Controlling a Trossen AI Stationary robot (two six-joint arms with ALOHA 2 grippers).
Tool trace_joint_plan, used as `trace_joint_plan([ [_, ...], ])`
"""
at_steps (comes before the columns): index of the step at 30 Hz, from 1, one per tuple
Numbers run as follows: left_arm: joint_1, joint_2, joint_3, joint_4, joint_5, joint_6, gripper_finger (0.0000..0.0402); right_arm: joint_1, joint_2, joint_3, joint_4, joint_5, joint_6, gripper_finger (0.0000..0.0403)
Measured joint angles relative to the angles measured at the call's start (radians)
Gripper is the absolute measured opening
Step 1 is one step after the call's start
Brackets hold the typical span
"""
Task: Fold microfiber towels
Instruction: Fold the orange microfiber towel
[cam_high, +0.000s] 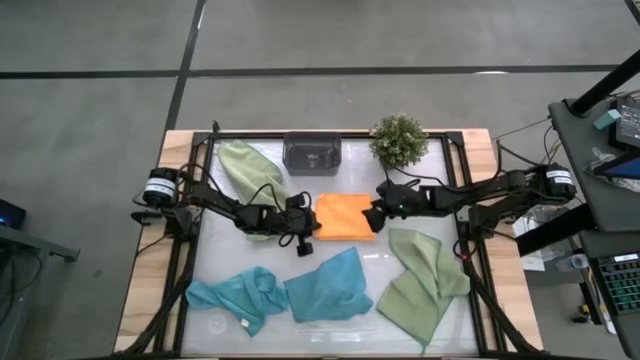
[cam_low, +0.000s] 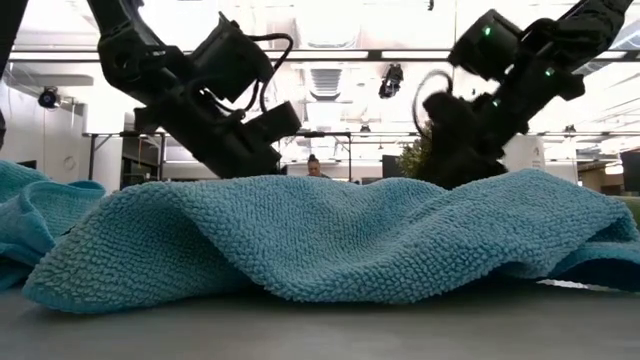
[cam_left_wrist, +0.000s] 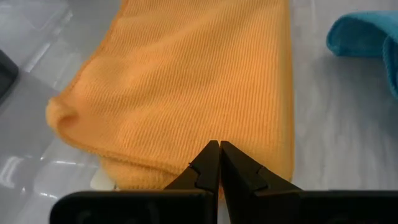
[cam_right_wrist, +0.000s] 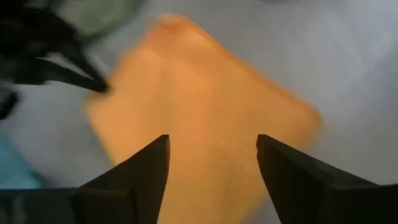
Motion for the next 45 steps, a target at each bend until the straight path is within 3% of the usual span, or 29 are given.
trace_joint_plan([
  [8, -0.002, -0.005, 0.009, 0.032, 0.015, -0.005, 0.0000, 0.032, 0.120, -0.035, 0.463, 0.004, -0.304, 0.0136],
  [16, -0.003, -0.001, 0.006, 0.053, 0.037, -0.029, 0.0000, 0.053, 0.442, -0.036, 0.854, 0.072, -0.472, 0.0024],
  [20, -0.003, 0.029, 0.006, 0.071, 0.037, -0.051, 0.0000, 0.059, 0.568, -0.033, 1.026, 0.131, -0.519, 0.0011],
  [33, -0.003, 0.083, -0.008, 0.083, 0.045, -0.107, 0.0000, 0.057, 0.699, -0.041, 1.048, 0.213, -0.507, 0.0009],
  [45, -0.003, 0.041, -0.012, 0.031, 0.054, -0.122, 0.0000, 0.057, 0.566, -0.108, 1.030, 0.206, -0.519, 0.0008],
])
